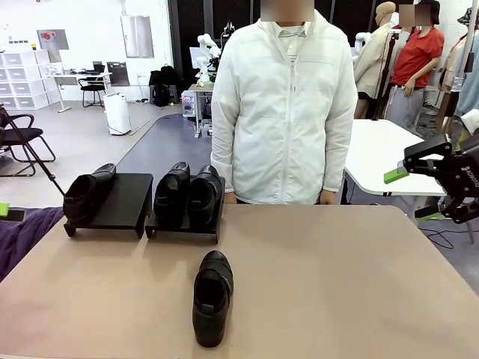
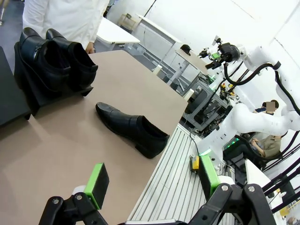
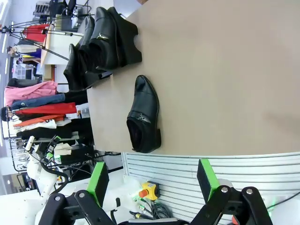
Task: Organize the shoes by placing them on the stand.
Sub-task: Place the Shoe from the middle of the table onto the Shoes Stand.
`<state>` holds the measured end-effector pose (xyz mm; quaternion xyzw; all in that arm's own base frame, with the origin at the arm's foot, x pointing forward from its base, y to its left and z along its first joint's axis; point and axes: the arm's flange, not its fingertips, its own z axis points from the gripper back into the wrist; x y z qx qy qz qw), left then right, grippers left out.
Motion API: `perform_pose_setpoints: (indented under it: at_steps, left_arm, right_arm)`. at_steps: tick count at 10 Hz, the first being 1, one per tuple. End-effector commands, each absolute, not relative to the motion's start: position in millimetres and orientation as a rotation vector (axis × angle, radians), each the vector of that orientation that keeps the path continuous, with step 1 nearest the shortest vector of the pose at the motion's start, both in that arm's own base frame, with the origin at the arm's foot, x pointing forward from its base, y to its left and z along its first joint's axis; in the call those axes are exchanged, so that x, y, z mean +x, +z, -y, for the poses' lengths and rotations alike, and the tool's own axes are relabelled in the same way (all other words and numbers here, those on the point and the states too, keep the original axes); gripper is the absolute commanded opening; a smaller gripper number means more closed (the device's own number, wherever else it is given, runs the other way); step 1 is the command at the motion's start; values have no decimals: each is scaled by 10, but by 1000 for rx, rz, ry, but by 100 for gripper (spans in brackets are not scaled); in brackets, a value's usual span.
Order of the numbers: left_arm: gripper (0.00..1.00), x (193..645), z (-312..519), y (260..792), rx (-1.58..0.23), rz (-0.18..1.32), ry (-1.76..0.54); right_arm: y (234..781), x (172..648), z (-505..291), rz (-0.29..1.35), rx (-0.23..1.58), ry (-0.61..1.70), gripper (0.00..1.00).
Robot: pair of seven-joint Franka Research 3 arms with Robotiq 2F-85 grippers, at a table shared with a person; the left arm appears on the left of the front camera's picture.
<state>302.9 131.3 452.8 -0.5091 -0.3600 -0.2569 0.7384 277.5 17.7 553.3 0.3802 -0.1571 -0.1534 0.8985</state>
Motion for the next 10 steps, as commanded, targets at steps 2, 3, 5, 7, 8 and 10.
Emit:
perform_pose_setpoints:
  at_steps: [2, 3, 5, 7, 8, 10]
  left_arm:
    - [100, 3010, -1312, 4536, -1124, 807, -580]
    - [100, 3010, -1312, 4536, -1124, 807, -580]
    - [100, 3029, -1313, 4528, -1118, 790, -564]
    - [100, 3037, -666, 4706, -901, 559, -507]
    - [100, 3079, 86, 4596, -814, 353, -636]
    - [100, 3144, 968, 4445, -725, 132, -697]
  right_arm:
    - [5553, 2761, -166, 321, 809, -318, 100]
    - [5553, 2761, -166, 321, 809, -318, 100]
    - [5553, 2761, -166, 321, 809, -318, 100]
    - [5553, 2761, -166, 321, 809, -318, 100]
    - [5553, 2761, -166, 321, 809, -318, 100]
    - [5553, 2761, -166, 321, 809, -318, 100]
